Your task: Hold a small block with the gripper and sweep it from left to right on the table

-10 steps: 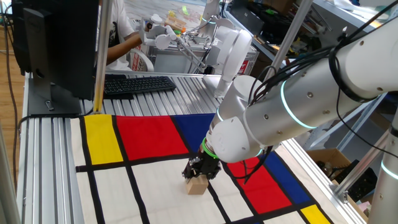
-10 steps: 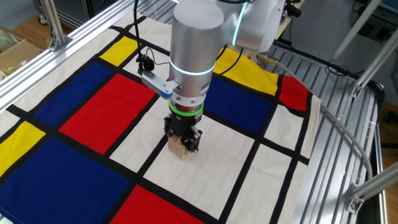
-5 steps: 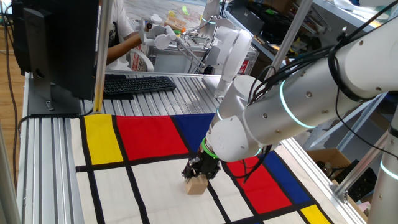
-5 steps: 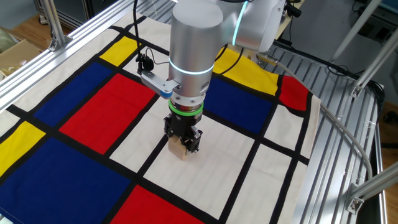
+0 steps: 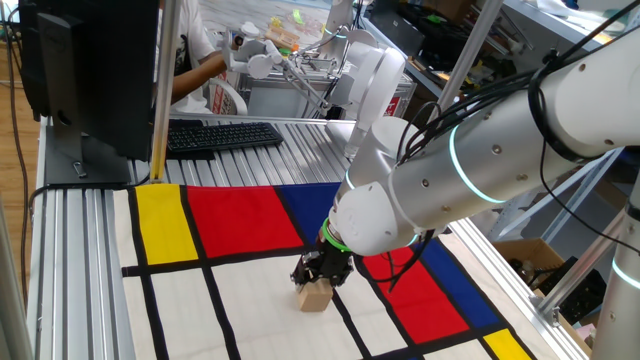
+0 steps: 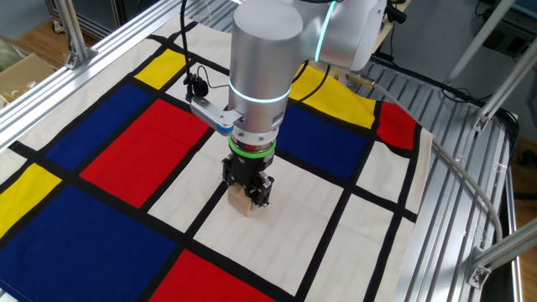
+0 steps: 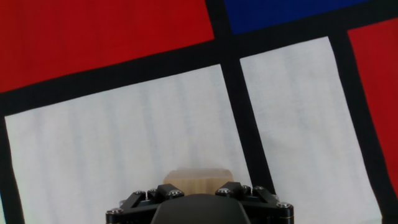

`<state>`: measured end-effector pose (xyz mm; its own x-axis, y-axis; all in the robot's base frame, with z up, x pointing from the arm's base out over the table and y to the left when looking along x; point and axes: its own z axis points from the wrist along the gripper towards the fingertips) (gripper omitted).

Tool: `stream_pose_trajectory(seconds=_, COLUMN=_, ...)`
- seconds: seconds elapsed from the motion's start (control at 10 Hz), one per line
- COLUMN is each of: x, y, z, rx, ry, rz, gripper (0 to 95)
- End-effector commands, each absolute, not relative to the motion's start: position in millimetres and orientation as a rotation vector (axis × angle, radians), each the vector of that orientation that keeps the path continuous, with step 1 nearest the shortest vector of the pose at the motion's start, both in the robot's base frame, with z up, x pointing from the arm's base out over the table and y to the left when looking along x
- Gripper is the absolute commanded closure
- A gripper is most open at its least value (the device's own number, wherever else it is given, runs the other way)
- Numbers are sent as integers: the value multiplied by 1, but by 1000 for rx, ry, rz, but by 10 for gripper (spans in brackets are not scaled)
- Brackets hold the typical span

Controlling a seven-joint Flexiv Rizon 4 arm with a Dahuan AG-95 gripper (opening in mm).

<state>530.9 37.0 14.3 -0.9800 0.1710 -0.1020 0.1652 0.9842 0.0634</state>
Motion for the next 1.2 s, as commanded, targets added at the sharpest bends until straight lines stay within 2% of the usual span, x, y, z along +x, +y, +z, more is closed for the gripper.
stream_pose_trajectory(seconds=0.1, x=531, y=37, z=15, rx=263, ry=3036, rz=77, gripper=950)
stream_pose_trajectory(seconds=1.2, x=531, y=37, z=14, rx=264, ry=3027, rz=64, gripper=950)
